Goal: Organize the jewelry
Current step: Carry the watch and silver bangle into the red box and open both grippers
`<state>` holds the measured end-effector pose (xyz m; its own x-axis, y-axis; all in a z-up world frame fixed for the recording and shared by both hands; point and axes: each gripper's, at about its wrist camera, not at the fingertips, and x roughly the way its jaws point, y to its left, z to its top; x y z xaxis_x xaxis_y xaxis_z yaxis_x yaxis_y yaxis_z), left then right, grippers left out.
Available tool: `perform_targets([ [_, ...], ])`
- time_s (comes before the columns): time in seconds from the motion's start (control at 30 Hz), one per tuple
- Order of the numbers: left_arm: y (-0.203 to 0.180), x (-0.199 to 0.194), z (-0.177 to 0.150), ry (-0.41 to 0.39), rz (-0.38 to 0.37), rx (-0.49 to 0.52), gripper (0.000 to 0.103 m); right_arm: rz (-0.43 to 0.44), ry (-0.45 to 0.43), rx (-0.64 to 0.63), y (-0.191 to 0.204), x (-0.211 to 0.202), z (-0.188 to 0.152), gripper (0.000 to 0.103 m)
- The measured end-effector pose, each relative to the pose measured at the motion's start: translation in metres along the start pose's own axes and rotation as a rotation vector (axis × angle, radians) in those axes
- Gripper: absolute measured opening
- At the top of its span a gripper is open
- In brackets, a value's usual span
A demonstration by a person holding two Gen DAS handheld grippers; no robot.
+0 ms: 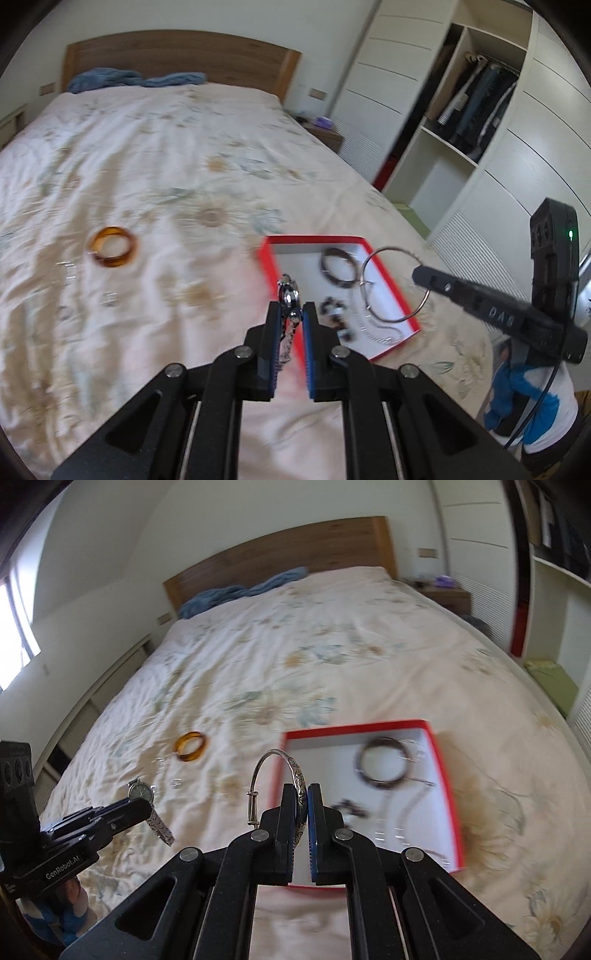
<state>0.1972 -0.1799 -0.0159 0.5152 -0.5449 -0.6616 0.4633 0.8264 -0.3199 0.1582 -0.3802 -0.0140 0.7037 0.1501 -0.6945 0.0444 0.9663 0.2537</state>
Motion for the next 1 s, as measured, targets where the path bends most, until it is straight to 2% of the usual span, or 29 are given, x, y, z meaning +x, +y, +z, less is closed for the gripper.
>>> perform_targets([
  [0.13, -0.025, 0.047, 0.011, 0.048, -0.035, 0.019, 0.01, -0.034, 0.015, 0.041, -0.037, 0.011, -0.003, 0.007],
  [0.27, -0.04, 0.096, 0.021, 0.095, -0.037, 0.042, 0.01, -0.051, 0.044, 0.08, -0.067, 0.029, -0.01, 0.007],
  [0.5, -0.038, 0.158, 0.027, 0.16, 0.008, 0.047, 0.01, -0.043, 0.091, 0.132, -0.105, 0.071, -0.019, 0.007],
  [0.77, -0.032, 0.201, 0.025, 0.206, 0.055, 0.049, 0.01, -0.009, 0.124, 0.158, -0.124, 0.102, -0.025, 0.006],
  [1.0, -0.036, 0.212, 0.019, 0.242, 0.058, 0.075, 0.01, -0.035, 0.148, 0.149, -0.131, 0.112, -0.033, 0.006],
])
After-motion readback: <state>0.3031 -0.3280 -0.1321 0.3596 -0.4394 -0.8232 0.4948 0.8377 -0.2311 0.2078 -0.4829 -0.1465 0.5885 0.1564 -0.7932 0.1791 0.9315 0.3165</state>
